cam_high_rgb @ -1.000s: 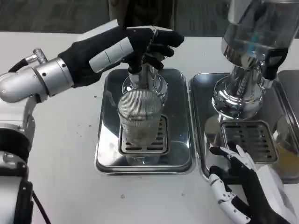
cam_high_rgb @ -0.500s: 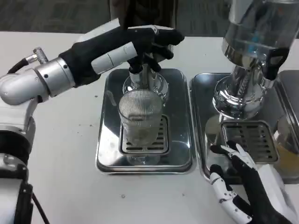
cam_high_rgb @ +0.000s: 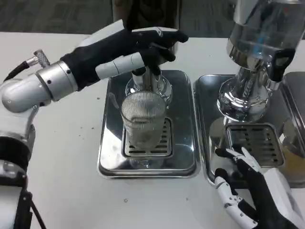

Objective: Grasp the cup under the faucet to collect the drink, then remove the cup.

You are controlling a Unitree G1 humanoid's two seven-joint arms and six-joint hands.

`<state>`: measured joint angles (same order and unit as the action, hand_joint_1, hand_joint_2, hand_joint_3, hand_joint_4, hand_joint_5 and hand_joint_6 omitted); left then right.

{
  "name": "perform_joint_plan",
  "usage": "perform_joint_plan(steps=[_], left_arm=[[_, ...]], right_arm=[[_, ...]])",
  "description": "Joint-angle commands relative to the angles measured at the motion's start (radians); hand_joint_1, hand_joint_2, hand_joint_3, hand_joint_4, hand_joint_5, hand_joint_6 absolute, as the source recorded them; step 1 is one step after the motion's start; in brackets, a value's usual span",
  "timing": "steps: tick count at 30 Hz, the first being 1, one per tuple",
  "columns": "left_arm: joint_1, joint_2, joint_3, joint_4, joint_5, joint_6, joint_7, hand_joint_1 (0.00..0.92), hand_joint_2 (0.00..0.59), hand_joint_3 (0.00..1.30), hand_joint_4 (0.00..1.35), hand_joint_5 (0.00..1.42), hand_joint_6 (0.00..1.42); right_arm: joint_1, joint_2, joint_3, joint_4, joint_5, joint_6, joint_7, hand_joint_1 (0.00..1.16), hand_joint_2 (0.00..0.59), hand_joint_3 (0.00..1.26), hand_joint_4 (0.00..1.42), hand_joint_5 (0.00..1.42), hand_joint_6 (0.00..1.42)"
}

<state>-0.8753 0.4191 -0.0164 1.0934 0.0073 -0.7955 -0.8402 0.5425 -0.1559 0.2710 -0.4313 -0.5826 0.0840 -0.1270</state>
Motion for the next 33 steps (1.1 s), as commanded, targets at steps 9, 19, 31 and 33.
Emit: perform_joint_plan(steps=[9,19,31,33], left_arm=[[0.03,0.02,-0.047,0.002,0.064,-0.056,0.074,0.0,0.029,0.2,0.04,0.06,0.13],[0.037,0.03,-0.08,0.0,0.097,-0.097,0.121,0.0,0.02,0.18,0.01,0.05,0.13],[0.038,0.037,-0.109,0.006,0.128,-0.123,0.168,0.0,0.016,0.17,0.0,0.03,0.13],[0.039,0.039,-0.111,0.006,0.13,-0.125,0.171,0.0,0.016,0.17,0.0,0.03,0.13]], right_arm=[[0.005,0.001,-0.006,-0.01,0.007,-0.008,0.004,0.29,0.521,0.24,0.05,0.04,0.11],[0.001,0.001,-0.008,-0.007,0.01,-0.009,0.006,0.29,0.524,0.24,0.05,0.04,0.12],[-0.005,-0.001,-0.014,-0.005,0.013,-0.014,0.007,0.3,0.525,0.24,0.05,0.04,0.13],[-0.006,-0.001,-0.014,-0.003,0.016,-0.019,0.006,0.31,0.526,0.23,0.05,0.04,0.12]])
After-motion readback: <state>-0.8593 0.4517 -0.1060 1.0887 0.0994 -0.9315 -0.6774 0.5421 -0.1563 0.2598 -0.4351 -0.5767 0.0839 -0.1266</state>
